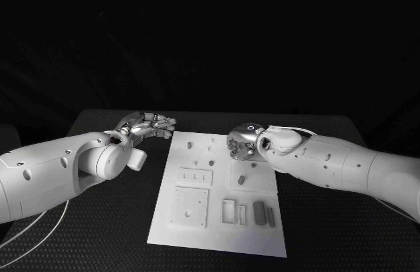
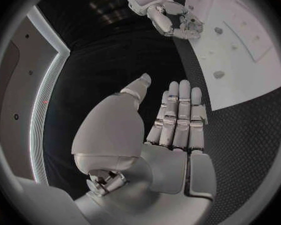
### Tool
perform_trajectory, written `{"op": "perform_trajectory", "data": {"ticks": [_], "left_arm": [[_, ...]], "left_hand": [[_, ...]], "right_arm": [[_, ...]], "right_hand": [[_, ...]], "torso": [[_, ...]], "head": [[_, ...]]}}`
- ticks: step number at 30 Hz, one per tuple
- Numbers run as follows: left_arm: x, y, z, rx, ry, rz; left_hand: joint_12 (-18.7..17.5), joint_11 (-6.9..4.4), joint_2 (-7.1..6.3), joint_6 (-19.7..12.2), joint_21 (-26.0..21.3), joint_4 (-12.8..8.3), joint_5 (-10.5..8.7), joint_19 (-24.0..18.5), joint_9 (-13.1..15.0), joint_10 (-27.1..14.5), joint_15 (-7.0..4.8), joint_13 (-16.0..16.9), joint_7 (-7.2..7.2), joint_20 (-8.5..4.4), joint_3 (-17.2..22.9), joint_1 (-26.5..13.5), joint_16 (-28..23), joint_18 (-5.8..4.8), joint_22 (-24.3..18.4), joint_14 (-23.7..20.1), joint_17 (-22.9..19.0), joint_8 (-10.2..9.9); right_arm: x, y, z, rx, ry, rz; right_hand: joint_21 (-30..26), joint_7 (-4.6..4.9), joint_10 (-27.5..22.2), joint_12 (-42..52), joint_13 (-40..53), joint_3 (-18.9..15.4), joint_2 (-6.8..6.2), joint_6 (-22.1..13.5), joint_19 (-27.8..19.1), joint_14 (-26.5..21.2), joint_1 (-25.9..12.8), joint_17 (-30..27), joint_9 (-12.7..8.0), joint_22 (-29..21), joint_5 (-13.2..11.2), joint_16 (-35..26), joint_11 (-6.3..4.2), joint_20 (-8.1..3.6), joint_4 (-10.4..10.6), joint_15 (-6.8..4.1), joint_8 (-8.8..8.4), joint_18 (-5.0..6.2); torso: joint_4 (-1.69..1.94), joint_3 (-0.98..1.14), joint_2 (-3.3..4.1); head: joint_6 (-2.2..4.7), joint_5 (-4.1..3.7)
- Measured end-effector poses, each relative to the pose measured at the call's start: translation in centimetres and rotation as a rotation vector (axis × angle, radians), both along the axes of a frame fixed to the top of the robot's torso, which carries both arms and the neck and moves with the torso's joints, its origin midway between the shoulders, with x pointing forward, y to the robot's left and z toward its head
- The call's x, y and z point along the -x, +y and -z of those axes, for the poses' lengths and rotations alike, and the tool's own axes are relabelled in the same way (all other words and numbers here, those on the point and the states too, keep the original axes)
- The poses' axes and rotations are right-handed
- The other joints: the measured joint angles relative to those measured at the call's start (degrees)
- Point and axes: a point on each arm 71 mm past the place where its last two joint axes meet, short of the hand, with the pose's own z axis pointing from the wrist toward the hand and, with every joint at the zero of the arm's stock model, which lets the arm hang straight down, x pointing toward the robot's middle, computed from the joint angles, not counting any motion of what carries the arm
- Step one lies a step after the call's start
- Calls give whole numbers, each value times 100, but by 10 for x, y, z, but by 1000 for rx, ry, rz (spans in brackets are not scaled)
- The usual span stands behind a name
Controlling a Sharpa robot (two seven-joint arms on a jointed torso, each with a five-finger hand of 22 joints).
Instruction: Assemble the parts on the task board
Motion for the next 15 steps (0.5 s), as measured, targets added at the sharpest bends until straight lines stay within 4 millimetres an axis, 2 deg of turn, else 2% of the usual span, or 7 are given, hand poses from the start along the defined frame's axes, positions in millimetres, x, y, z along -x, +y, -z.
{"op": "perform_trajectory", "data": {"ticks": [4, 11, 15], "left_arm": [[0, 0, 0, 0, 0, 1], [0, 0, 0, -1, 1, -1], [0, 0, 0, -1, 1, -1]], "left_hand": [[0, 0, 0, 0, 0, 0, 0, 0, 0, 0, 0, 0, 0, 0, 0, 0, 0, 0, 0, 0, 0, 0], [0, 0, 0, 0, 0, 0, 0, 0, 0, 0, 0, -1, 0, 0, 0, 0, 0, -1, -1, 0, 0, 0], [-22, 0, 0, 0, 0, 0, 0, 0, 0, 0, 0, -1, 0, 0, 0, 0, 0, -2, 4, 0, 0, 0]], "right_arm": [[1, 1, 0, 4, -5, -2], [2, 2, 0, 15, -15, -2], [3, 3, 0, 18, -20, -6]], "right_hand": [[38, -10, 2, 13, 2, 69, 0, 46, -10, 0, 0, -1, 19, -1, 0, 42, -1, -15, 19, 0, 0, -1], [133, -39, 138, 46, 31, 201, 53, 164, 33, 2, 53, 29, 56, -3, 0, 137, -90, -76, 3, 0, 29, -33], [223, -89, 262, 89, 69, 421, 127, 261, 51, -4, 127, 55, 96, -3, 0, 236, -137, -93, 3, -66, 91, -37]], "torso": [[2, -4, 7], [1, -4, 9], [-1, -7, 9]], "head": [[-4, 0], [-29, 10], [-35, 10]]}}
